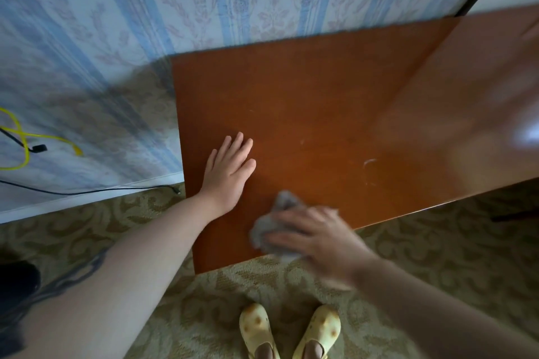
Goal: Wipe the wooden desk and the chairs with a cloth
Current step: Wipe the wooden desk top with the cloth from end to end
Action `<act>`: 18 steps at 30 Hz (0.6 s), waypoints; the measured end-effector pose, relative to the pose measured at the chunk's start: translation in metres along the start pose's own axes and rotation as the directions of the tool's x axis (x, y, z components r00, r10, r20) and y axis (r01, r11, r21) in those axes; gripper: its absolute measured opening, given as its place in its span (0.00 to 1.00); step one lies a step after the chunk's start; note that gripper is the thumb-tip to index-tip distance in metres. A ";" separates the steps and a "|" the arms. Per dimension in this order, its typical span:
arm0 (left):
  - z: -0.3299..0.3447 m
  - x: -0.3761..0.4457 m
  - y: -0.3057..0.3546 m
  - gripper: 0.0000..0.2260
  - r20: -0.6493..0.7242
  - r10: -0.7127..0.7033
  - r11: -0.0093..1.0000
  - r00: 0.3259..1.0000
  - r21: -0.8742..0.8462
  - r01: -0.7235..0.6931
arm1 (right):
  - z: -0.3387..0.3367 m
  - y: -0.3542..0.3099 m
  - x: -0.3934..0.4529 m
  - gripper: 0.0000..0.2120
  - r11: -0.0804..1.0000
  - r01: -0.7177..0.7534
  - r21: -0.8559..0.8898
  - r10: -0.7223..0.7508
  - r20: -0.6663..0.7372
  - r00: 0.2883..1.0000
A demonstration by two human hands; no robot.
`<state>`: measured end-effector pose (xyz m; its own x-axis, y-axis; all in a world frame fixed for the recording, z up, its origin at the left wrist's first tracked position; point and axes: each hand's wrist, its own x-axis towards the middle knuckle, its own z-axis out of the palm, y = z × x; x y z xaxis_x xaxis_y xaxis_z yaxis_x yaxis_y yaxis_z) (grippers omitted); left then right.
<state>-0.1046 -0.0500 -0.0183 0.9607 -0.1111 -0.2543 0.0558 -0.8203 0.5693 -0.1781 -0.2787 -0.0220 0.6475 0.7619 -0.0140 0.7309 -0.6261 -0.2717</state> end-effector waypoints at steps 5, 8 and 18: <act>0.024 -0.011 0.006 0.22 -0.263 0.016 0.975 0.965 0.218 0.043 | -0.011 0.037 0.046 0.22 0.671 -0.722 0.170 0.739 -0.237 0.631; 0.038 -0.020 0.006 0.22 -0.440 -0.033 0.966 0.897 0.218 0.143 | 0.007 -0.018 0.087 0.22 0.606 -0.757 0.245 0.793 -0.262 0.550; 0.050 -0.019 0.037 0.24 -0.460 -0.436 0.865 0.773 0.023 0.502 | -0.012 0.058 0.004 0.23 0.776 -0.629 -0.039 0.614 -0.181 0.769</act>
<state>-0.1347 -0.1063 -0.0310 0.8435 0.5302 -0.0854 0.5240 -0.7778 0.3470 -0.1305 -0.3142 -0.0261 0.9852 0.1714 -0.0032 0.1686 -0.9719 -0.1646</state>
